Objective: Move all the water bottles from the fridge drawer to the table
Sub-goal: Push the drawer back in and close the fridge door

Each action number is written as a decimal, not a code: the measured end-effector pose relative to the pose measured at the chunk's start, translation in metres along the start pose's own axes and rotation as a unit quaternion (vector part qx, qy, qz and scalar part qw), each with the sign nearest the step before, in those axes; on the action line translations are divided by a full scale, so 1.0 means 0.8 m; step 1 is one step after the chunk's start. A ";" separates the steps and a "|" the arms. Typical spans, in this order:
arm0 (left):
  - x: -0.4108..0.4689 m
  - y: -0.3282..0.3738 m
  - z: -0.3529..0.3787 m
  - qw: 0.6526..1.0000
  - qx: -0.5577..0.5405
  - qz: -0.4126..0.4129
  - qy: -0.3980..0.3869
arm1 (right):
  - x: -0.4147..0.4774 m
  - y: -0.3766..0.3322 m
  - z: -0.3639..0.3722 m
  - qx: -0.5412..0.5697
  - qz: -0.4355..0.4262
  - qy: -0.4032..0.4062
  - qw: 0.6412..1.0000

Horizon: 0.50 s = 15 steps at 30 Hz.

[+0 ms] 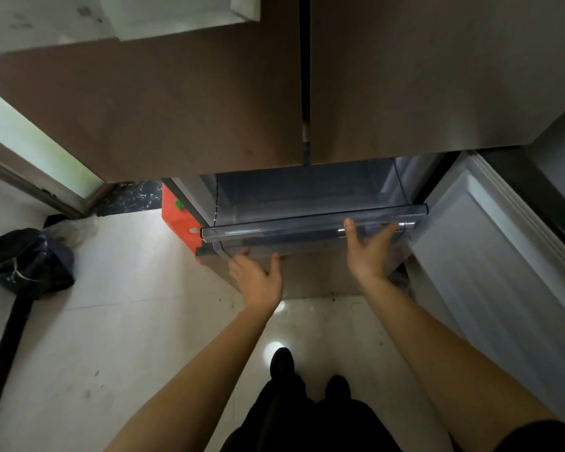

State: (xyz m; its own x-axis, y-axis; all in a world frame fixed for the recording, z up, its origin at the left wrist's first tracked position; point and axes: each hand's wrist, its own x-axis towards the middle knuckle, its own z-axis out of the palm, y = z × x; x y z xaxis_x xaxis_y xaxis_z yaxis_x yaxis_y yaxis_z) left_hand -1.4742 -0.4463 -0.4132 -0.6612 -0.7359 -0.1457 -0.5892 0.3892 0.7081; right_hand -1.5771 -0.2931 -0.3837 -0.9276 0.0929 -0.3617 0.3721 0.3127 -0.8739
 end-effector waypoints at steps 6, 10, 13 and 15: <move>0.025 0.029 0.021 0.989 -0.073 -0.024 -0.123 | -0.001 0.038 0.026 -0.038 -0.045 -0.080 0.995; 0.071 0.007 0.017 0.980 0.122 0.096 -0.125 | 0.033 0.025 0.030 -0.092 -0.068 -0.135 0.984; 0.112 -0.007 0.002 0.943 0.244 0.158 -0.160 | 0.069 0.018 0.025 -0.162 -0.102 -0.157 0.969; 0.135 -0.006 -0.003 0.927 0.276 0.181 -0.176 | 0.087 0.018 0.025 -0.203 -0.126 -0.166 0.957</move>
State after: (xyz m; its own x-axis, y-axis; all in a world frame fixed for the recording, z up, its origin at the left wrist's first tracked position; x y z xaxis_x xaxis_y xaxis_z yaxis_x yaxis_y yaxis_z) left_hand -1.5415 -0.5288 -0.4305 -0.9159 -0.3119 -0.2525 -0.3817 0.8715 0.3079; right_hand -1.6354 -0.3010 -0.4282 -0.8997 -0.3190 -0.2981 0.0314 0.6337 -0.7729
